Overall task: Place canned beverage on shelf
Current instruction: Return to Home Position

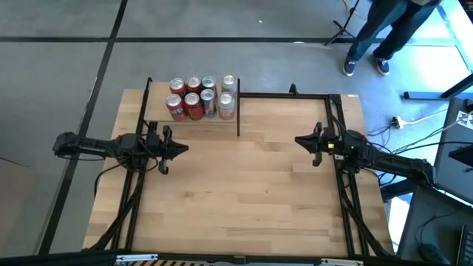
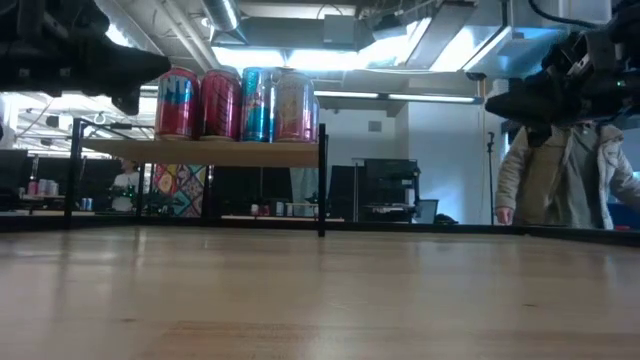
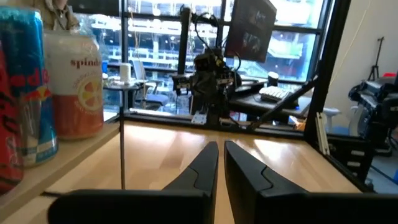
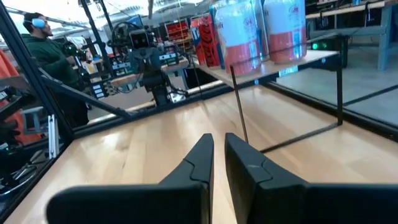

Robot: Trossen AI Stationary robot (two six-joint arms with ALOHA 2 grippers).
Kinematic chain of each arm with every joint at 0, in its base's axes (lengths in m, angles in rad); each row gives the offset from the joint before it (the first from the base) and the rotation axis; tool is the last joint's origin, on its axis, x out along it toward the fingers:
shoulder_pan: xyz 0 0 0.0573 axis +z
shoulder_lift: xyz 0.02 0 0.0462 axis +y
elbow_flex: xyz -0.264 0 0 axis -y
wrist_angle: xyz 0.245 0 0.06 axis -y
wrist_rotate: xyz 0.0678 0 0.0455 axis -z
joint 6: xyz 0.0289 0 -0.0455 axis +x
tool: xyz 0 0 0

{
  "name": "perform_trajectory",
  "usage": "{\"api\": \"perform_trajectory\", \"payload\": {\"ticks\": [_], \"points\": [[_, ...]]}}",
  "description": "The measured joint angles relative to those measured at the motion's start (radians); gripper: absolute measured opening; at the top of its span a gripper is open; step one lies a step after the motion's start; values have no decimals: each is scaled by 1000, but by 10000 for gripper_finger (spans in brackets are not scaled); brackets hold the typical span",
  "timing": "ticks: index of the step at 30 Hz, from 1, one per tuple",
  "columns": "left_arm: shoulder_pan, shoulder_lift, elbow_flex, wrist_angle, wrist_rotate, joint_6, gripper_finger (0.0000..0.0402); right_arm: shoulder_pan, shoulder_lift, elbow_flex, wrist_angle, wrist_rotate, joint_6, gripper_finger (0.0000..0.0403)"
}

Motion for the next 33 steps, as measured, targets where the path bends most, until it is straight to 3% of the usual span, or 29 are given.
{"api": "perform_trajectory", "payload": {"ticks": [9, 17, 33], "points": [[0, -175, 0, -128, -22, -3, 22, 0, 0, -18, 2, -11, 8, 28], [0, -172, 0, -228, -29, -13, 22, 1, 0, -21, -26, -11, 10, 28], [1, -171, 0, -241, -25, 19, 22, 1, 0, -21, -89, -10, 82, 28]]}}
